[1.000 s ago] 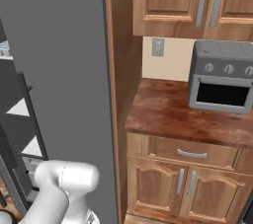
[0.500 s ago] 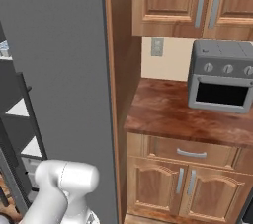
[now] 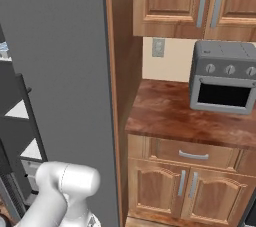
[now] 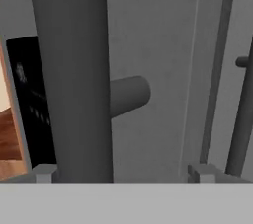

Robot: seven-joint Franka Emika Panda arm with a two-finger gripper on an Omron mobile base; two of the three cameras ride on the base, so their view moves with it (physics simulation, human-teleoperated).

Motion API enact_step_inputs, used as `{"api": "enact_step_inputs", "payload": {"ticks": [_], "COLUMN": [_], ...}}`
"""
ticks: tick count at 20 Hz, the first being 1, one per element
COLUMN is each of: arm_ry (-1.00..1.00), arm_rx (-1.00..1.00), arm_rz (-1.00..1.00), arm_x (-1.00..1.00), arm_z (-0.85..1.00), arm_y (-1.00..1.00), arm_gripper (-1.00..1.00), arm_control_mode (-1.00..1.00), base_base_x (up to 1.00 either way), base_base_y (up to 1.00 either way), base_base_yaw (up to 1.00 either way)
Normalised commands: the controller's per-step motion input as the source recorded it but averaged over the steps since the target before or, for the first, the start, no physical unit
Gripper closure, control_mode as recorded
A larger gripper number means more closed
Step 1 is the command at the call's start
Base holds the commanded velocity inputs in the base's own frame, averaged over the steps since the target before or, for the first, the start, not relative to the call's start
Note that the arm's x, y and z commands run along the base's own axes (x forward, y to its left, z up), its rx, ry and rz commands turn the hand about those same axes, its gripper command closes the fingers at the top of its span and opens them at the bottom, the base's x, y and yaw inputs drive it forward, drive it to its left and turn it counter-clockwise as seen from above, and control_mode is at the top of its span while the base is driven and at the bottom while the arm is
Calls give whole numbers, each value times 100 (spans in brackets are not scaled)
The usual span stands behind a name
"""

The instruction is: Open the freezer door, pick up the ice cube tray from the freezer, and place it on the dining counter.

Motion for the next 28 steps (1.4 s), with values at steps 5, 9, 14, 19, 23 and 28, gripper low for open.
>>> {"api": "enact_step_inputs", "payload": {"ticks": [5,9,14,19,23,28], "arm_ry": [-2,0,0,0,0,0], "arm_rx": [0,0,0,0,0,0], "arm_rz": [28,20,10,7,19,13], "arm_x": [0,11,0,12,30,-4], "arm_z": [0,-7,-7,-11,-13,-2], "arm_y": [44,54,35,26,24,-1], "arm_gripper": [-100,-100,-100,-100,-100,-100], "arm_control_mode": [-100,-100,-100,-100,-100,-100], "base_base_x": [0,0,0,0,0,0], "base_base_y": [0,0,0,0,0,0], "base_base_yaw": [0,0,0,0,0,0]}}
